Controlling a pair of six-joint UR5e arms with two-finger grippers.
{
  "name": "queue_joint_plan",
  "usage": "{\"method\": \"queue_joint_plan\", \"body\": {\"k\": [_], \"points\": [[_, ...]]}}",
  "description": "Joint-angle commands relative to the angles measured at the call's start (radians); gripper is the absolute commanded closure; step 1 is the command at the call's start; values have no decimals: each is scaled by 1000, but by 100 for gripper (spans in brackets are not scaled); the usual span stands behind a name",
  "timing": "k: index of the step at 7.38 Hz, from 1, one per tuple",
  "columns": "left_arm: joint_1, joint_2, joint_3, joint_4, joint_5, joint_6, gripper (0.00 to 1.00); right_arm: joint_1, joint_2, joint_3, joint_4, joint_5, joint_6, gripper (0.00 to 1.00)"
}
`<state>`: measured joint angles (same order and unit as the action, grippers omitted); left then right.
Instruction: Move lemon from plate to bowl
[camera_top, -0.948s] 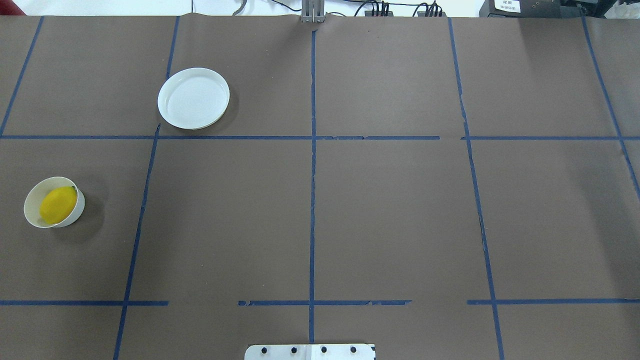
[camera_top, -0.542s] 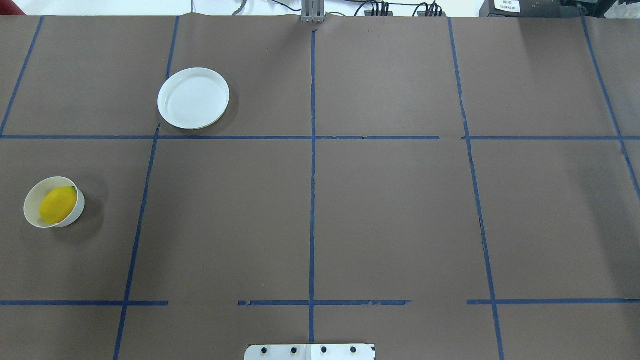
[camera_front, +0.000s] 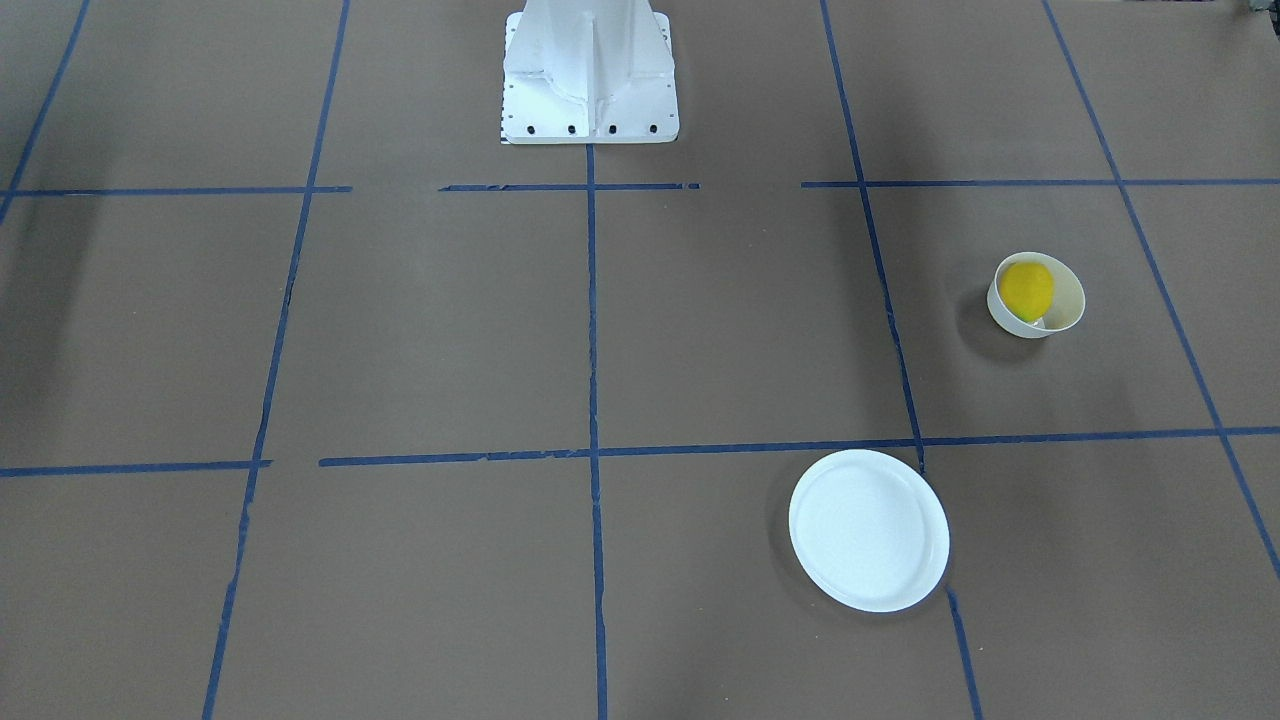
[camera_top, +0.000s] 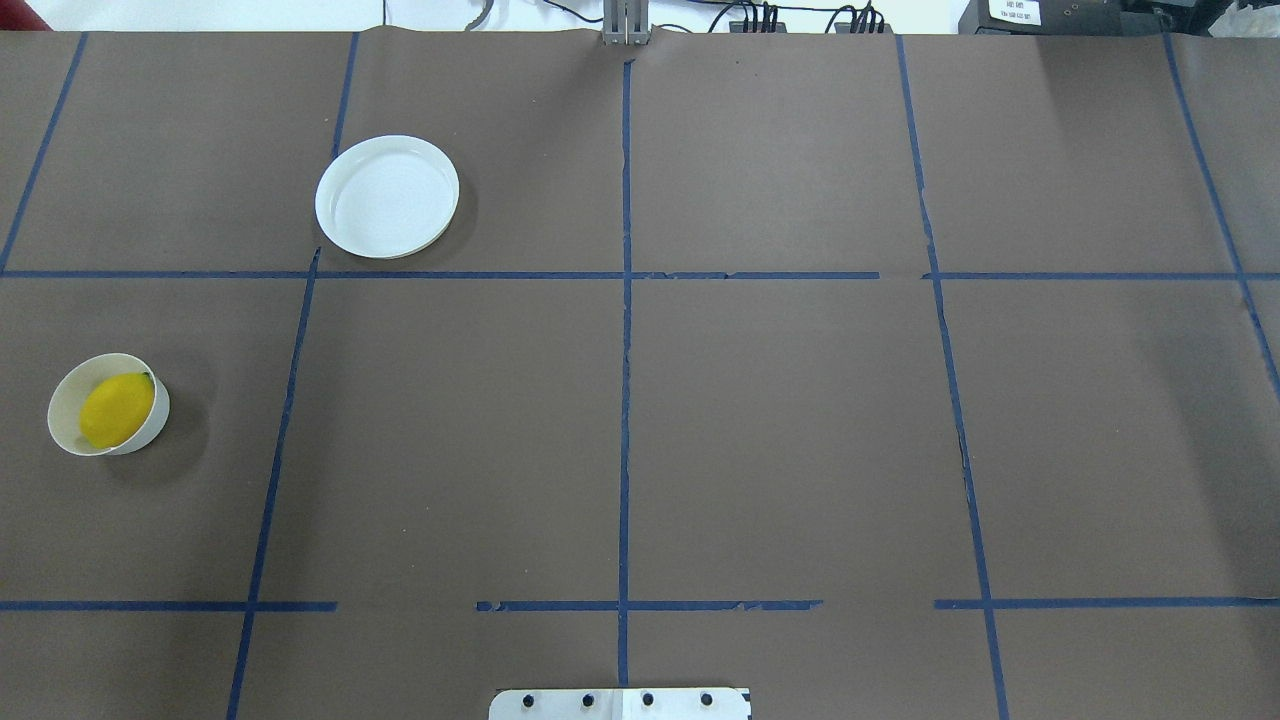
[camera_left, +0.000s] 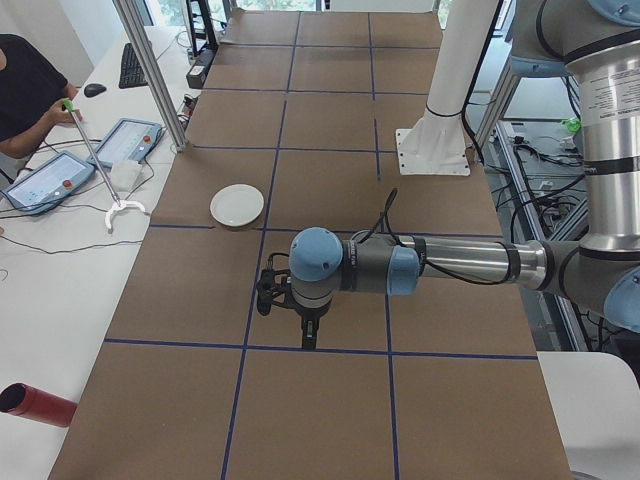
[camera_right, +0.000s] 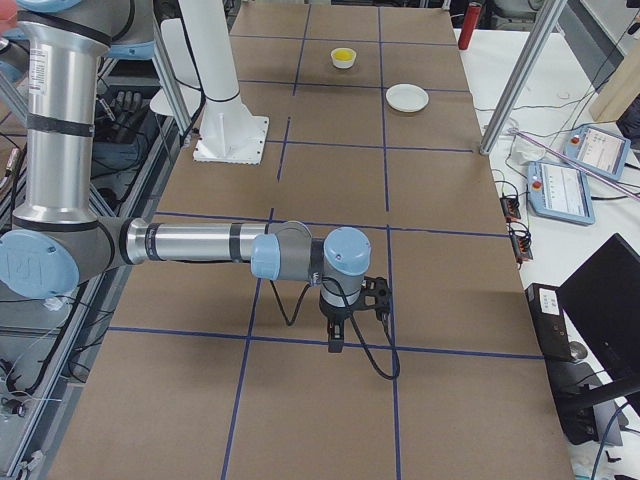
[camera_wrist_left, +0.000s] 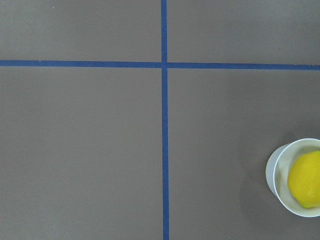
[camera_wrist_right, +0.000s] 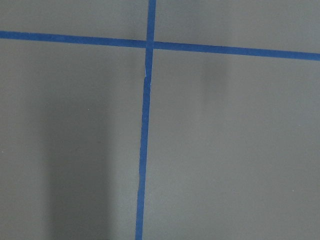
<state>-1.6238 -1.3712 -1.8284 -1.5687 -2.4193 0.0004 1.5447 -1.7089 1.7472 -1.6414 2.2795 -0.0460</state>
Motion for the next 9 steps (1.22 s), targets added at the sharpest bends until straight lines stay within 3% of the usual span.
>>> {"method": "queue_joint_plan", "body": {"k": [1, 9], "points": [[7, -40, -2, 71, 107, -2, 0, 0, 0, 0, 0, 0, 0, 0], [7, -77, -14, 90, 114, 7, 0, 0, 0, 0, 0, 0, 0, 0]]}}
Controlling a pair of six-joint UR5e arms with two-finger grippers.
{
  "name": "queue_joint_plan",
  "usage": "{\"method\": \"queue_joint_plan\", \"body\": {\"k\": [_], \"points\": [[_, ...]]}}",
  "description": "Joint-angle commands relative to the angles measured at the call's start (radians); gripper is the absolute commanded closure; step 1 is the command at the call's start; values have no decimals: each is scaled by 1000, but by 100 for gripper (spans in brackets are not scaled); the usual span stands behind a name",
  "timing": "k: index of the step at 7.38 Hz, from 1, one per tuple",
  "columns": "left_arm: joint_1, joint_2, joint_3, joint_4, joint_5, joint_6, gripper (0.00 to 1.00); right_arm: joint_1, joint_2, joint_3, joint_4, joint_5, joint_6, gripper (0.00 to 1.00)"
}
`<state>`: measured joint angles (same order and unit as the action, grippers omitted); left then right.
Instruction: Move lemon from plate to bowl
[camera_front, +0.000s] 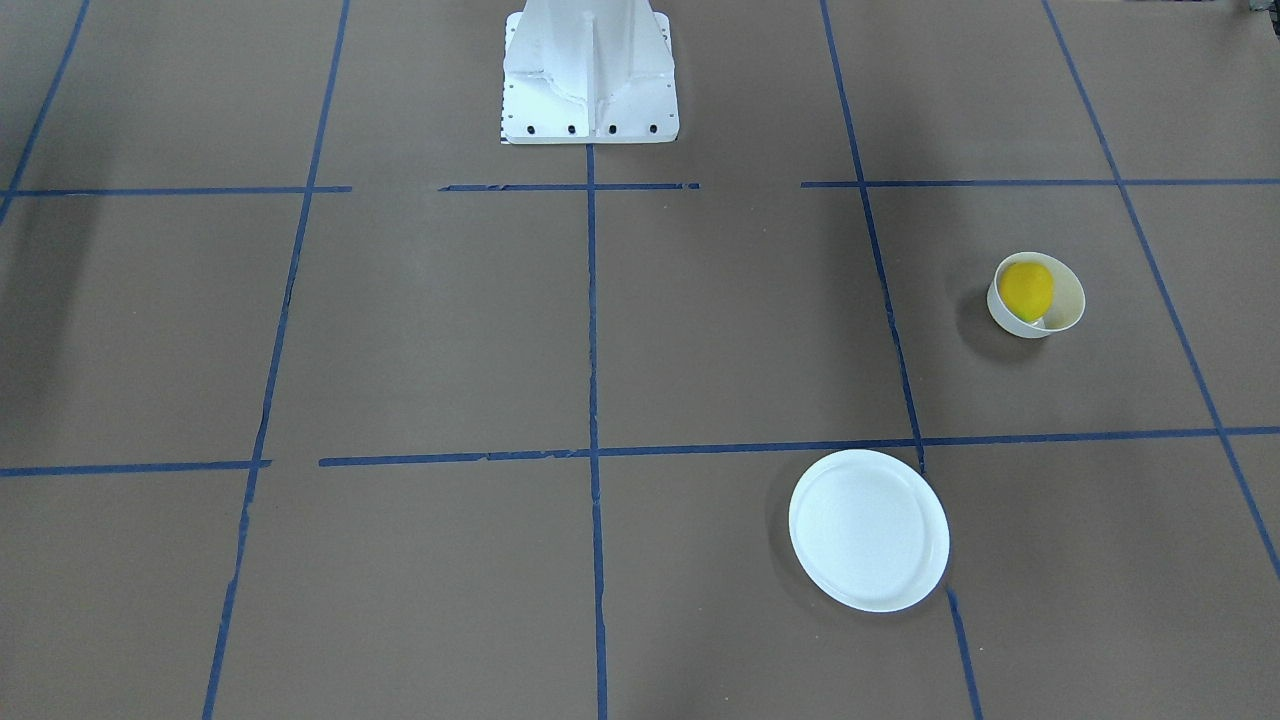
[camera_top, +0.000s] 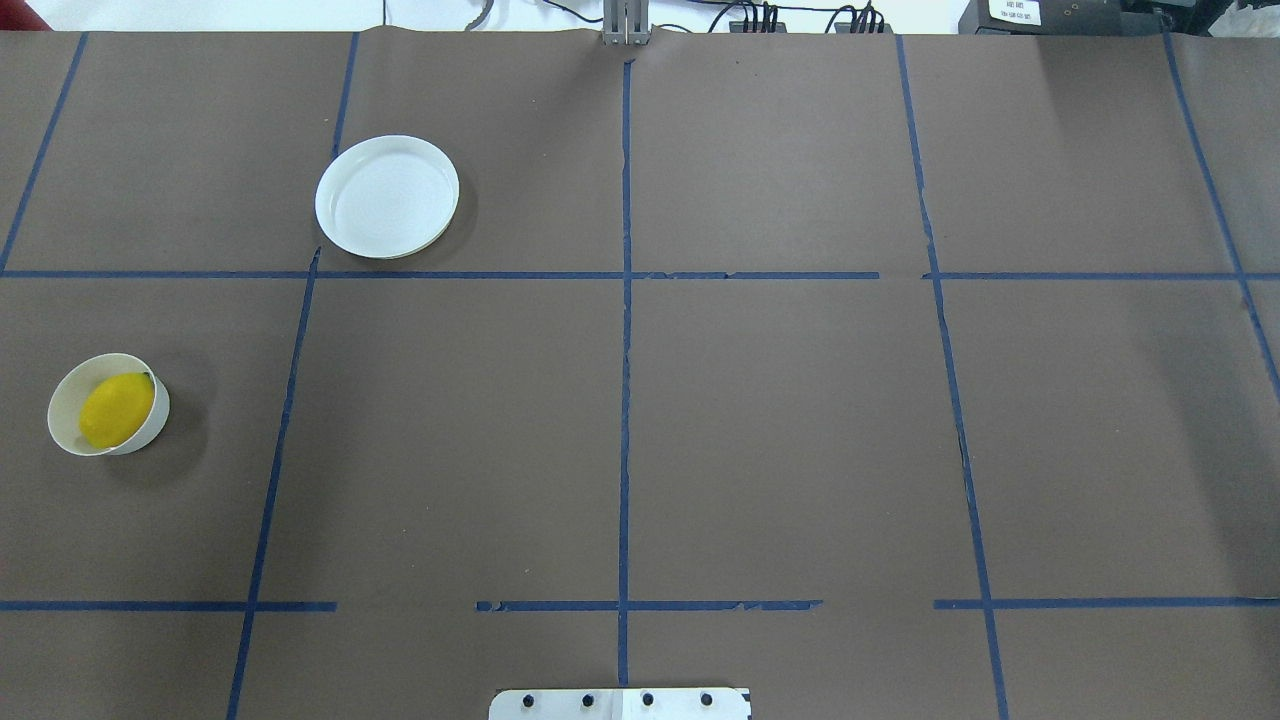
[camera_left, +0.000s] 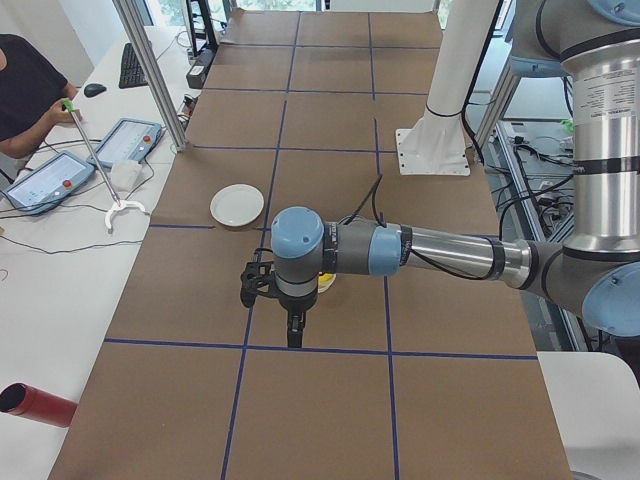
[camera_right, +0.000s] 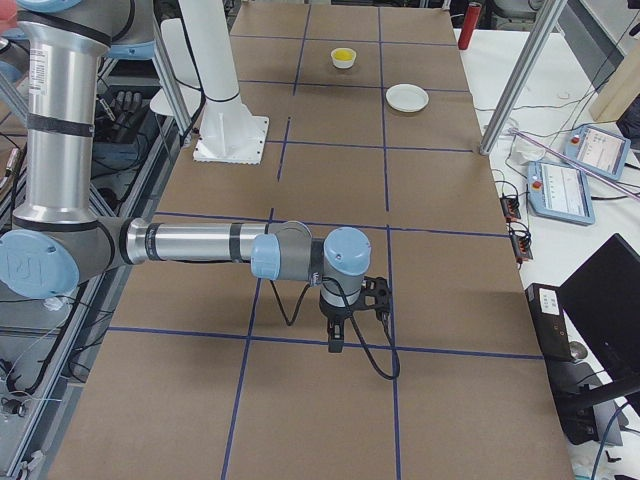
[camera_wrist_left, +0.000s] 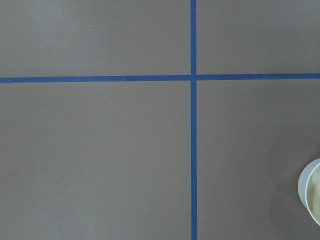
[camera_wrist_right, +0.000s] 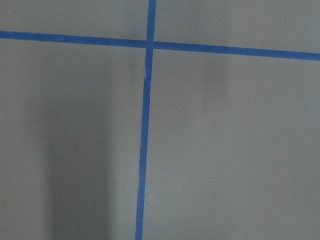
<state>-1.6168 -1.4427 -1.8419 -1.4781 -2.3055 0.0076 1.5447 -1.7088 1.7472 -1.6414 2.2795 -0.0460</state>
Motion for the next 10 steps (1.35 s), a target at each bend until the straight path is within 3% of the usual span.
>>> {"method": "queue_joint_plan", "body": {"k": [1, 10], "points": [[0, -5, 0, -1, 0, 0, 0, 0, 0, 0, 0, 0, 0, 0], [0, -5, 10, -1, 0, 0, 0, 0, 0, 0, 0, 0, 0, 0]]}}
